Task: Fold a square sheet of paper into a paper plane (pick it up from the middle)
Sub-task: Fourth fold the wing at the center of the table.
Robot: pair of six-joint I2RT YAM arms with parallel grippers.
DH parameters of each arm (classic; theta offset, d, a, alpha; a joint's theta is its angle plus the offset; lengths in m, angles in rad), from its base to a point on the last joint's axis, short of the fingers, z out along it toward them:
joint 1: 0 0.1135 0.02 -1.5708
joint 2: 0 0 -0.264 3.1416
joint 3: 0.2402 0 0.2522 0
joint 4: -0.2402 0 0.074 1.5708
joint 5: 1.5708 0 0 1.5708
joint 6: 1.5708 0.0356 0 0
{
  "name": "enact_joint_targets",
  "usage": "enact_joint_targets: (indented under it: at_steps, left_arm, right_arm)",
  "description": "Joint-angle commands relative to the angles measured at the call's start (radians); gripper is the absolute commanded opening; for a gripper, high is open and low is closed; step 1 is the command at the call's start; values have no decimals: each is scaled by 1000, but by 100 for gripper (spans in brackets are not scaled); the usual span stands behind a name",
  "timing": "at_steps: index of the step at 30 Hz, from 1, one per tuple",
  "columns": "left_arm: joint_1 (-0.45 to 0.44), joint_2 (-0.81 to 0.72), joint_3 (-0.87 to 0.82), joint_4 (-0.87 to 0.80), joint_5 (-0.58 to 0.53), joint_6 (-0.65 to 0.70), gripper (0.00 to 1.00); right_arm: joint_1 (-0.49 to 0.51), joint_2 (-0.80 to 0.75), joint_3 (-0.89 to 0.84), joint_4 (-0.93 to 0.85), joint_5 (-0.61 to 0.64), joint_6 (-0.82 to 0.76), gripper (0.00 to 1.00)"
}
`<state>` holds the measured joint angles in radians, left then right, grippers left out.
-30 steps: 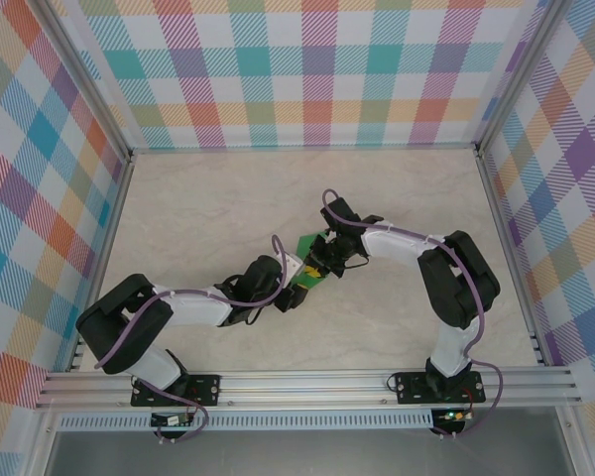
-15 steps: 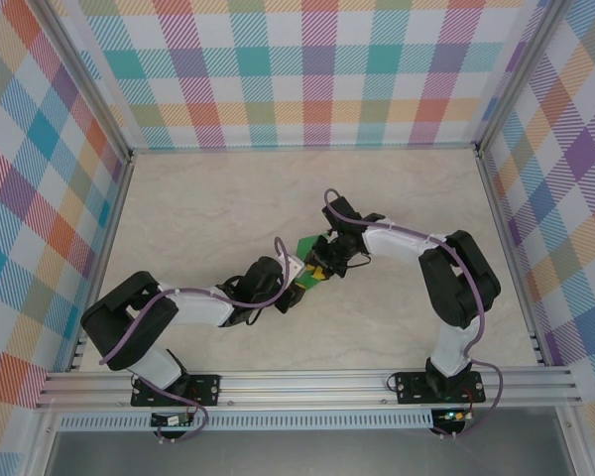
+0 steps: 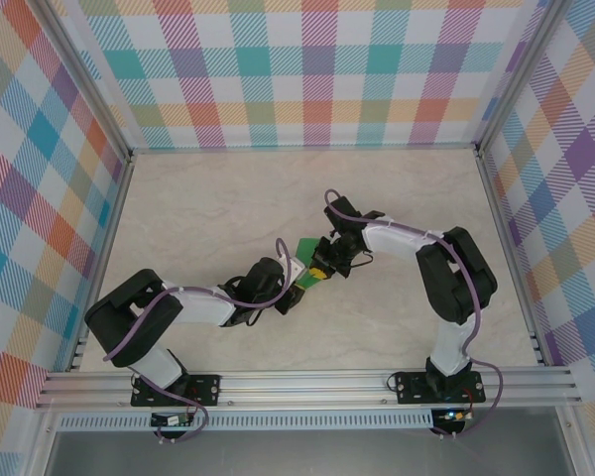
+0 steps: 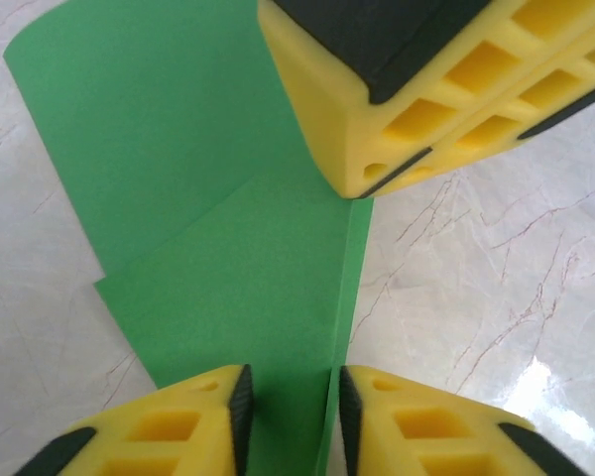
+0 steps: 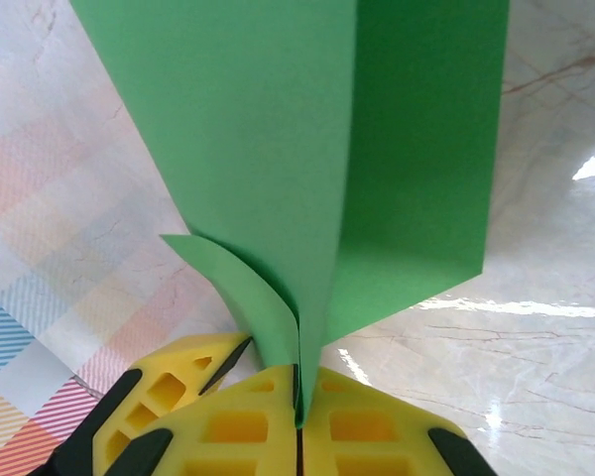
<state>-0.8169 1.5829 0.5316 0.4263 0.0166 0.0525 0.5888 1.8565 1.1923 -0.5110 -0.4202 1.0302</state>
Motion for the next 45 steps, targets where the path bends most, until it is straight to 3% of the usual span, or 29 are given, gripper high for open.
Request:
enact_joint_targets:
  at_steps: [1, 10, 17, 23, 32, 45]
  left_arm:
    - [-11, 15, -2, 46, 16, 6, 36]
    - [-10, 40, 11, 52, 25, 11, 35]
    - [-8, 42, 11, 50, 39, -2, 20]
    - [1, 39, 2, 53, 60, -42, 16]
    - [30, 11, -43, 100, 104, -143, 15]
    - [35, -1, -54, 95, 97, -135, 15]
  right_arm:
    - [-6, 8, 39, -37, 3, -19, 5]
    - [-12, 7, 61, -47, -15, -21, 6]
    - [-17, 7, 52, -42, -13, -30, 21]
    - [-23, 16, 65, -57, -11, -59, 29]
    - [-24, 62, 111, -107, -7, -91, 32]
    - [-24, 115, 185, -234, 27, -95, 40]
